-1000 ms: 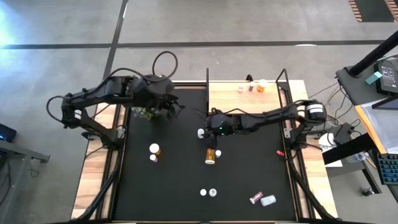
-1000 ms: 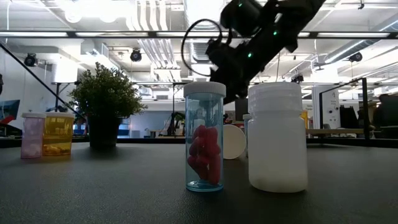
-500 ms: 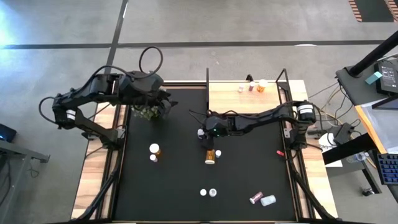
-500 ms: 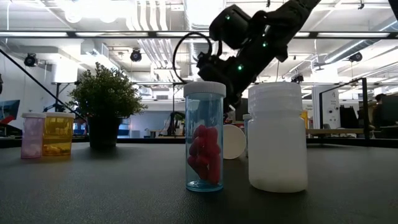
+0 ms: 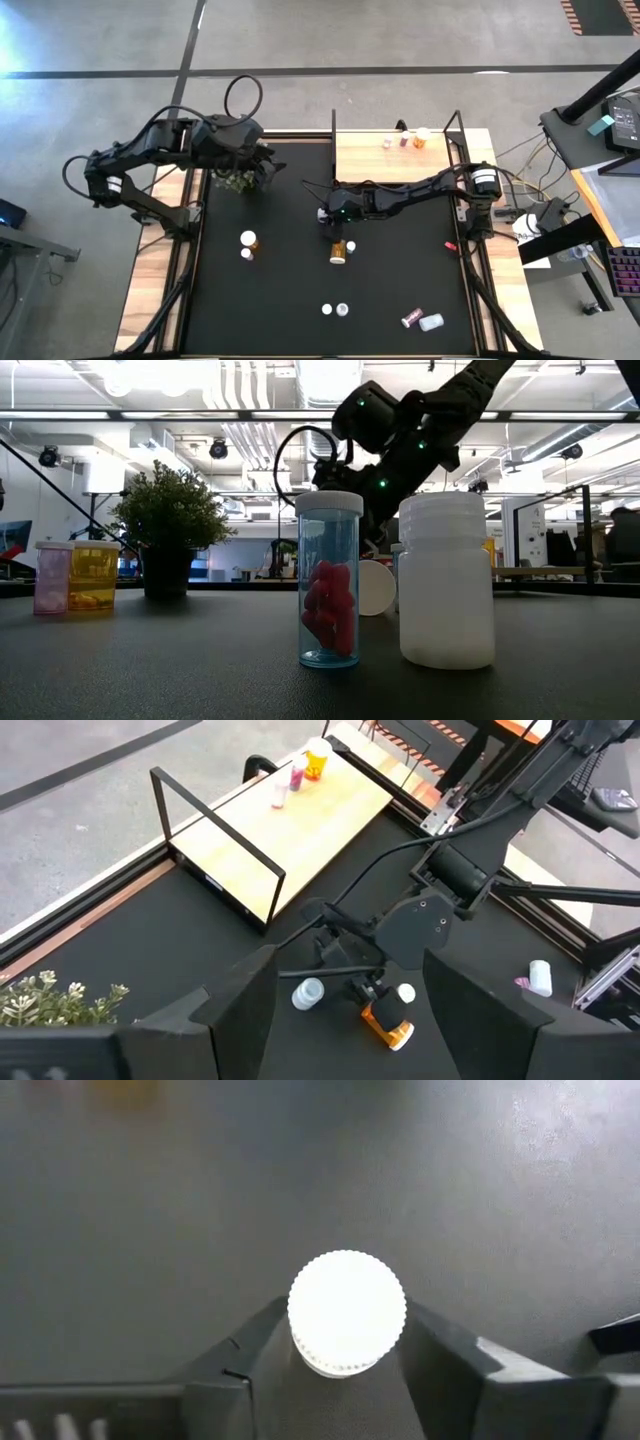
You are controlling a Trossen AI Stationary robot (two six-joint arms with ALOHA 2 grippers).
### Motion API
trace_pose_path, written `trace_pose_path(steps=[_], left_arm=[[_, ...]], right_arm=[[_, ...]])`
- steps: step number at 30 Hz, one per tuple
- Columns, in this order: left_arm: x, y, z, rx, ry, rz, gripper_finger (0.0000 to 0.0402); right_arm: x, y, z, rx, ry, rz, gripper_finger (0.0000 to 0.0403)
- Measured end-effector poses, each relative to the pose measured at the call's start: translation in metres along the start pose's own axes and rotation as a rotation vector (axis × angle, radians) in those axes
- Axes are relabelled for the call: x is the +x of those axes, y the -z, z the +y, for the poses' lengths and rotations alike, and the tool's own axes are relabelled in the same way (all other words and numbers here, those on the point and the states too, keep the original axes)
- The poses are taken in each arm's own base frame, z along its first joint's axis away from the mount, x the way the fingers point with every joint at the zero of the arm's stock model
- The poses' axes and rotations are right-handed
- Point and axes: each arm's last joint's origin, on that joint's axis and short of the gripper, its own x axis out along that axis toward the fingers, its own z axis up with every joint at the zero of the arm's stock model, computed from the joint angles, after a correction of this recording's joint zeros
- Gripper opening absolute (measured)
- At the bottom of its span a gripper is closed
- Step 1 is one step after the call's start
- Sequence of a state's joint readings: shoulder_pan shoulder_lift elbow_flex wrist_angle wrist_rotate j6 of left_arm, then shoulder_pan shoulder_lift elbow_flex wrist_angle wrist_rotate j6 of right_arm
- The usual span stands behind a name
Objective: Pick and place medicine bottles onto shelf by color
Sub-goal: Put the top left white pill bottle on the shelf
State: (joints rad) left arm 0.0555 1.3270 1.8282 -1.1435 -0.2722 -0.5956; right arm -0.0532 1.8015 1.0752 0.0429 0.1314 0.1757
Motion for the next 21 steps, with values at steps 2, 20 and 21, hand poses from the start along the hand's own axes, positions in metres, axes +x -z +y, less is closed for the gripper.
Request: trace_pose_path(steps=[2,20,21], left_arm=[[0.000,0.000,0.000,0.001,-0.006,-0.003,0.0233],[0.001,-0.001,0.001,0.000,-0.030,-0.021,0.0233],[0.001,-0.001,0.001,0.000,-0.035,-0.025,0.0233]], right_arm=[[0.000,0.000,0.000,0.000,0.000,0.000,0.0136],[-0.102,-0.026,-0.009,0.058,-0.007,0.042,0.0136],[-0.112,-0.026,-0.010,0.057,0.013,0.038,0.0137]])
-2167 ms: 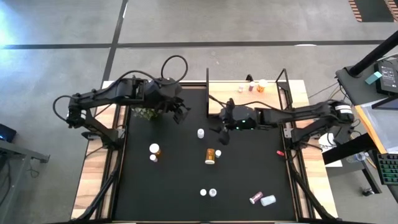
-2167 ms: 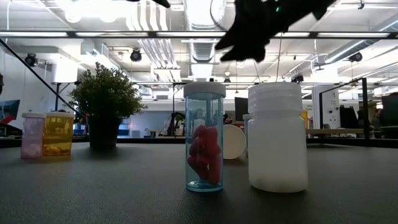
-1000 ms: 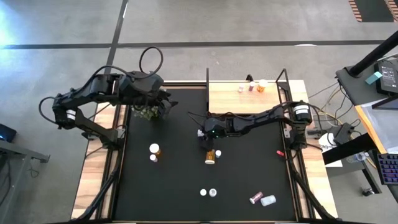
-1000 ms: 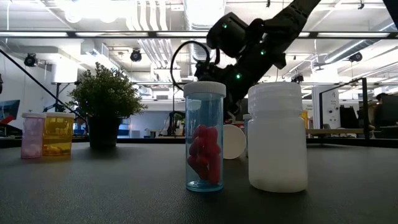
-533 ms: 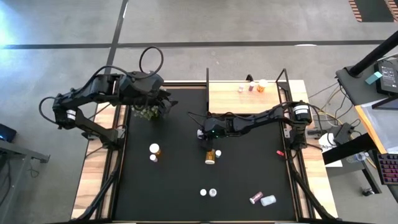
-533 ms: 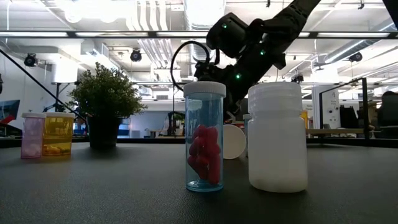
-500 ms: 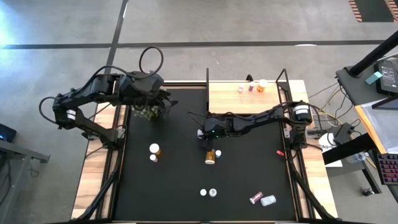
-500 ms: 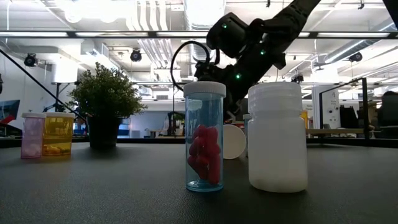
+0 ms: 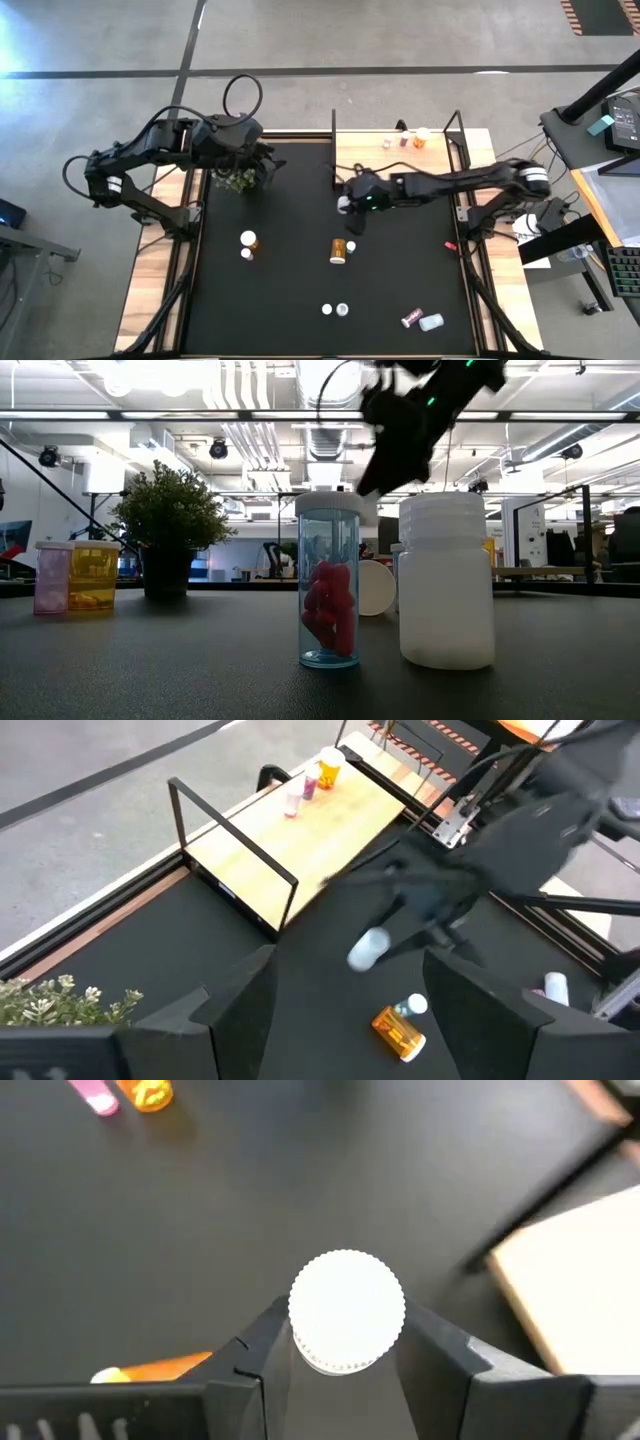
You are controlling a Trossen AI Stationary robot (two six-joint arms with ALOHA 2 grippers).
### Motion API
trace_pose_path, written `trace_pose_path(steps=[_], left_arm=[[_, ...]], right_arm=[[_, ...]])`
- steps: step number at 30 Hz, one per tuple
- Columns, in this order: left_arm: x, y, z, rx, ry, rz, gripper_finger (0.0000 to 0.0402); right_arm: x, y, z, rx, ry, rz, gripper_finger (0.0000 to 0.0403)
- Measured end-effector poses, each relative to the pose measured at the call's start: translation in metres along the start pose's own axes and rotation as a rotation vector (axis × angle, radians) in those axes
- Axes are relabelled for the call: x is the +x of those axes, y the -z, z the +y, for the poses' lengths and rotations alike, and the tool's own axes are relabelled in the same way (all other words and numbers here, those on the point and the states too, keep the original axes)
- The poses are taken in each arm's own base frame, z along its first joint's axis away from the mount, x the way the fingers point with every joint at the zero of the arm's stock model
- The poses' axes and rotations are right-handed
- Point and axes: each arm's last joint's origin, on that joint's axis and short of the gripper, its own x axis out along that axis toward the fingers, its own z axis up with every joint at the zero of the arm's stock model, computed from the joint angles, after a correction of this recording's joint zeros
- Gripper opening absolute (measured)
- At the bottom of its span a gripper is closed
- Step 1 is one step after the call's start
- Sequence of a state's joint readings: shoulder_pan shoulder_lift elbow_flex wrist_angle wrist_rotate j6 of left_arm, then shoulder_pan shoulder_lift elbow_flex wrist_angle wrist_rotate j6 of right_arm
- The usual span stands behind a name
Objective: Pick and place medicine bottles onto shelf by color
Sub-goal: Put the top left white pill bottle on the shelf
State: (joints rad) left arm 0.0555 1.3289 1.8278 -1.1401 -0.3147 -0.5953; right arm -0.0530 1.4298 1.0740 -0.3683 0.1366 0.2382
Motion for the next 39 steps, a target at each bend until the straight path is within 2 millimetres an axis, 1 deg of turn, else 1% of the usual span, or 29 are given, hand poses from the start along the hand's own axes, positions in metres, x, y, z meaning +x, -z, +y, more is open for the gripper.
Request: trace_pose_path(steps=[2,5,8,10,15,19,23,26,33,39], left_arm=[[0.000,0.000,0.000,-0.001,-0.006,-0.007,0.0233],[0.000,-0.001,0.000,-0.001,-0.013,-0.013,0.0233],[0.000,-0.001,0.001,-0.001,-0.027,-0.023,0.0233],[0.000,-0.001,0.001,0.007,-0.031,-0.024,0.0233],[0.000,-0.001,0.001,0.032,-0.035,-0.026,0.0233],[0.000,-0.001,0.001,0.063,-0.036,-0.026,0.0233],[0.000,-0.001,0.001,0.111,-0.037,-0.026,0.0233],[0.000,-0.001,0.002,0.155,-0.038,-0.026,0.0233],[-0.001,-0.002,0.003,0.242,-0.070,-0.043,0.0233],[-0.006,-0.003,0.005,0.255,-0.082,-0.061,0.0233]], right_arm=[[-0.017,0.001,-0.004,-0.003,0.045,-0.016,0.0140],[-0.037,0.005,-0.016,0.010,0.127,-0.076,0.0143],[-0.044,0.014,-0.034,0.093,0.217,-0.135,0.0141],[-0.039,0.022,-0.049,0.196,0.252,-0.164,0.0140],[-0.016,0.038,-0.078,0.462,0.305,-0.222,0.0141],[-0.001,0.044,-0.096,0.593,0.405,-0.204,0.0141],[0.009,0.038,-0.109,0.618,0.475,-0.205,0.0141],[0.020,0.035,-0.118,0.632,0.505,-0.178,0.0141],[0.045,0.021,-0.138,0.660,0.558,-0.129,0.0141],[0.055,0.006,-0.156,0.659,0.608,-0.067,0.0142]])
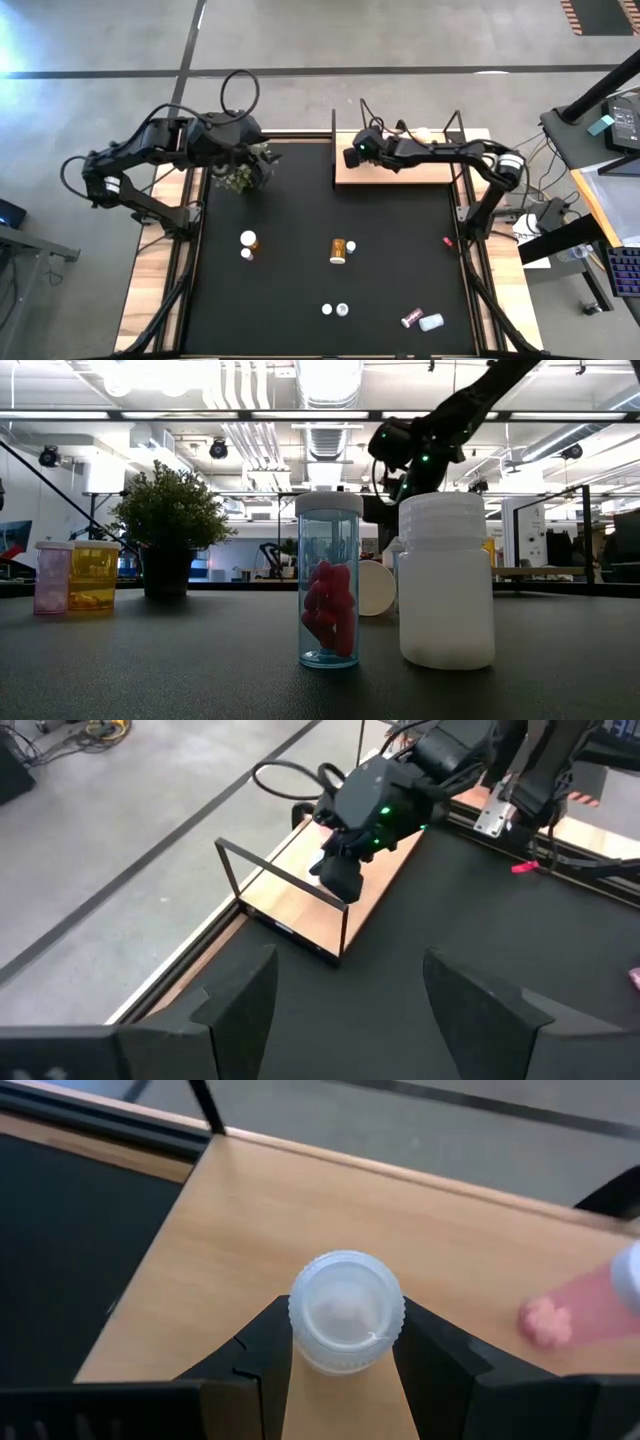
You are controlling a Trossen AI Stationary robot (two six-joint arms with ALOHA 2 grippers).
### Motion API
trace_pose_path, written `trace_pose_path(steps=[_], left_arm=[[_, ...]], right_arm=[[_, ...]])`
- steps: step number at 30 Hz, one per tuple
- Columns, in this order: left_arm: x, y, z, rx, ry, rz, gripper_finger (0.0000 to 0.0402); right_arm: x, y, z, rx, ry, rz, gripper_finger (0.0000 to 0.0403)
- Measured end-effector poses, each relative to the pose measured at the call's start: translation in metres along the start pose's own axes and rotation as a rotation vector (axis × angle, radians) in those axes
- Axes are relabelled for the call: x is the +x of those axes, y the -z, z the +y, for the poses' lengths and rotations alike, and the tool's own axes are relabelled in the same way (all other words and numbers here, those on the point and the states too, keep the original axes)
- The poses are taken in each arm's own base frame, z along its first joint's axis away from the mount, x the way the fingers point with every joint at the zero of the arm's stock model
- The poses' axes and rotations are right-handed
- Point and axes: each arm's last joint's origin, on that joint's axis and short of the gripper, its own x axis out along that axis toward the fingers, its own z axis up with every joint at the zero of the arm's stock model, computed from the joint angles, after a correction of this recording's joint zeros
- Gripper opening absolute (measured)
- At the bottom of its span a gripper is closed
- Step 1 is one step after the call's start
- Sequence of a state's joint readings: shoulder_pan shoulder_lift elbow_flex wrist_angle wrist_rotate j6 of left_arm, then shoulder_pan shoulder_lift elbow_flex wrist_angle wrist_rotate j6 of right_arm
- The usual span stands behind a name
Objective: Pick and place medicine bottles onto shelf by color
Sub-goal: Put the top left white pill bottle on the shelf
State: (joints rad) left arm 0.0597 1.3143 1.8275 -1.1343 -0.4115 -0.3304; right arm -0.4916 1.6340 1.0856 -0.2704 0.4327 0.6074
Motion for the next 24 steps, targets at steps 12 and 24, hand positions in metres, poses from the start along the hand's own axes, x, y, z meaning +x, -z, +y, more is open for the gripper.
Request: trace_pose_path(steps=[12,24], left_arm=[[-0.002,0.000,0.002,-0.006,-0.042,-0.021,0.0233],[-0.003,-0.001,0.004,-0.007,-0.088,-0.038,0.0233]], right_arm=[[0.017,-0.020,-0.009,-0.025,0.042,0.014,0.0142],[0.014,-0.021,-0.011,0.016,0.039,0.014,0.0159]])
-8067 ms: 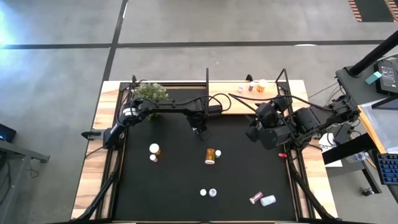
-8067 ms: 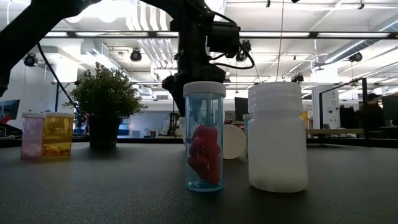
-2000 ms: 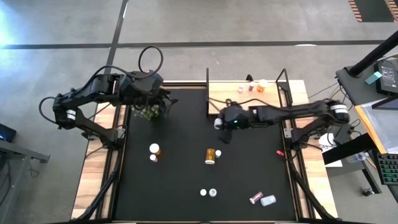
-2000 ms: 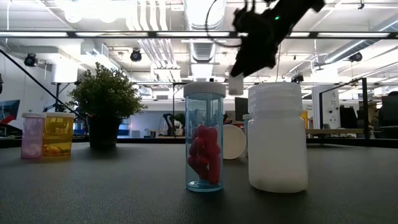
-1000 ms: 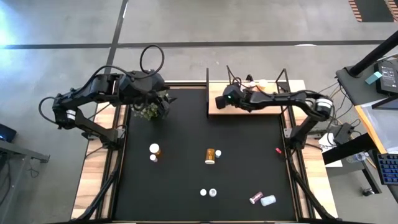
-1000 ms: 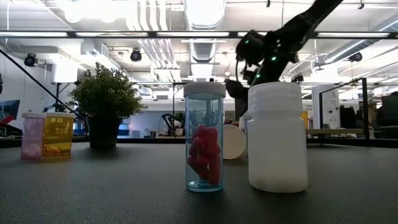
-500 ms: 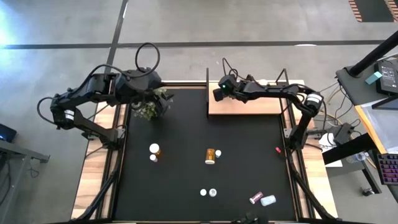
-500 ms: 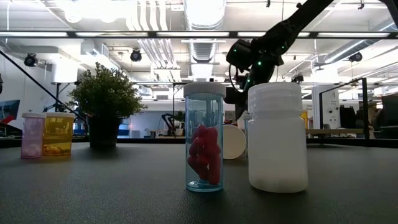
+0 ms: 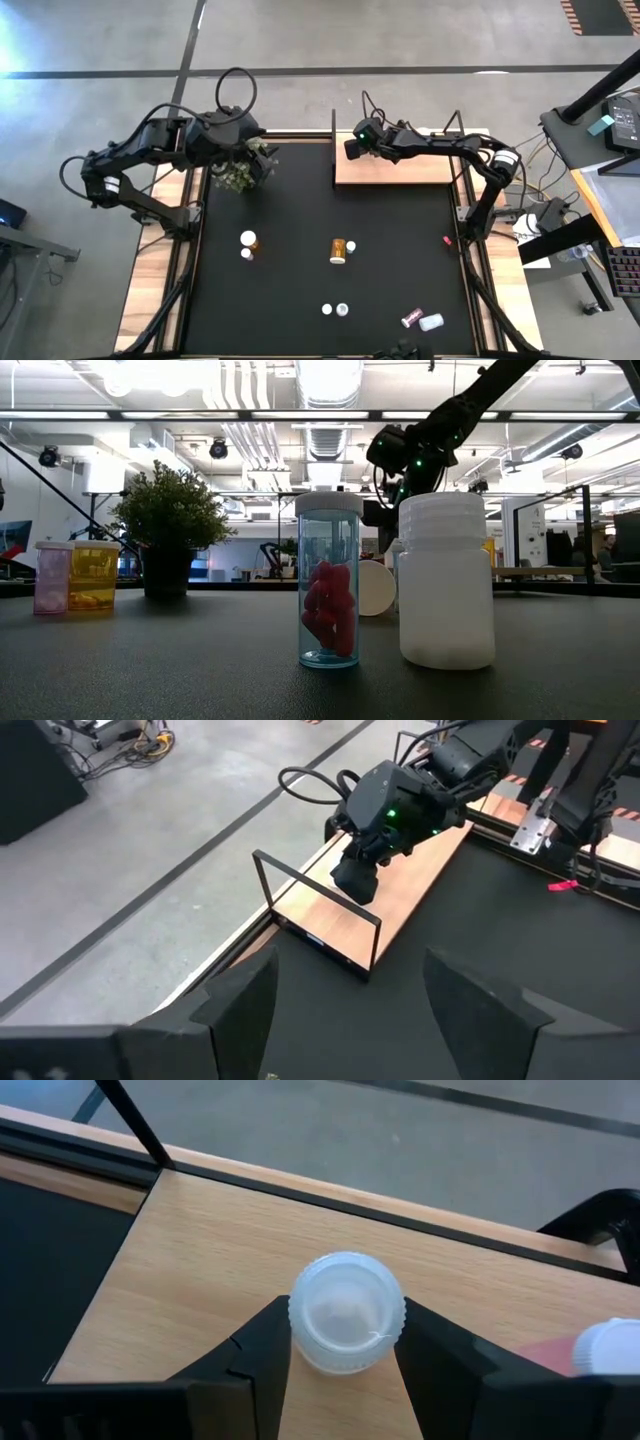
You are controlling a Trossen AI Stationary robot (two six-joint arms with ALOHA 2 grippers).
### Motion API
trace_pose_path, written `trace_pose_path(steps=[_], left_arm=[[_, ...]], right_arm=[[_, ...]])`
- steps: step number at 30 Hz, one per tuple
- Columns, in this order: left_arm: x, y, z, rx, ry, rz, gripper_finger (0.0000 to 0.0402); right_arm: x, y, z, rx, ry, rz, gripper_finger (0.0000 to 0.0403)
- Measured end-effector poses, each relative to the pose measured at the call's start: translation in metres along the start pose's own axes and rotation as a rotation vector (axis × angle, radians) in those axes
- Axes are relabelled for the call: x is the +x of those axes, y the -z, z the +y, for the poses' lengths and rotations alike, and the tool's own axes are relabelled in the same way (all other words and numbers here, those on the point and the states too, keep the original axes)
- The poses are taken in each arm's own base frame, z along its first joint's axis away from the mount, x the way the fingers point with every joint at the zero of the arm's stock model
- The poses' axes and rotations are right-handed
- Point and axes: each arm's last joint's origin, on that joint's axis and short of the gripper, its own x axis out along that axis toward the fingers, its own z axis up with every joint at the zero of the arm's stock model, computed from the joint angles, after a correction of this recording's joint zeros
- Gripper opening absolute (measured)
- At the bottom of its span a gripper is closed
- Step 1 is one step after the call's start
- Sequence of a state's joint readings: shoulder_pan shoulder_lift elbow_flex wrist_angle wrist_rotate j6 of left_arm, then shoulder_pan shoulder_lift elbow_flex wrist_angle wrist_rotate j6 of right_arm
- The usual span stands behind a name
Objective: Pick and place medicine bottles onto shelf by color
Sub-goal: Put the top left white pill bottle on the shelf, then put the top blue pill bottle on the shelf aligned with the other blue pill bottle
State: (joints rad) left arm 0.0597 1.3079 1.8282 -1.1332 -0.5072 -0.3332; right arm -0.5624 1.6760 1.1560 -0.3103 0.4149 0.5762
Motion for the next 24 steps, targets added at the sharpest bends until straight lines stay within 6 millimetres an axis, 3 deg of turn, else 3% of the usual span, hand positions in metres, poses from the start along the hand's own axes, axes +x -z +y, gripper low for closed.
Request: trace_pose_path(steps=[9,13,18,24], left_arm=[[0.000,0.000,0.000,0.000,0.000,-0.001,0.0233],[0.000,0.000,0.000,-0.001,0.000,-0.001,0.0233],[0.000,0.000,0.000,-0.002,0.000,-0.001,0.0233],[0.000,0.000,0.000,-0.002,0.000,-0.001,0.0233]], right_arm=[[-0.001,-0.001,0.000,-0.020,0.002,0.000,0.0216],[-0.008,-0.011,0.002,-0.042,0.004,-0.004,0.0232],[-0.025,-0.029,0.005,-0.071,0.000,-0.010,0.0241],[-0.063,-0.050,0.000,-0.128,0.010,0.011,0.0239]])
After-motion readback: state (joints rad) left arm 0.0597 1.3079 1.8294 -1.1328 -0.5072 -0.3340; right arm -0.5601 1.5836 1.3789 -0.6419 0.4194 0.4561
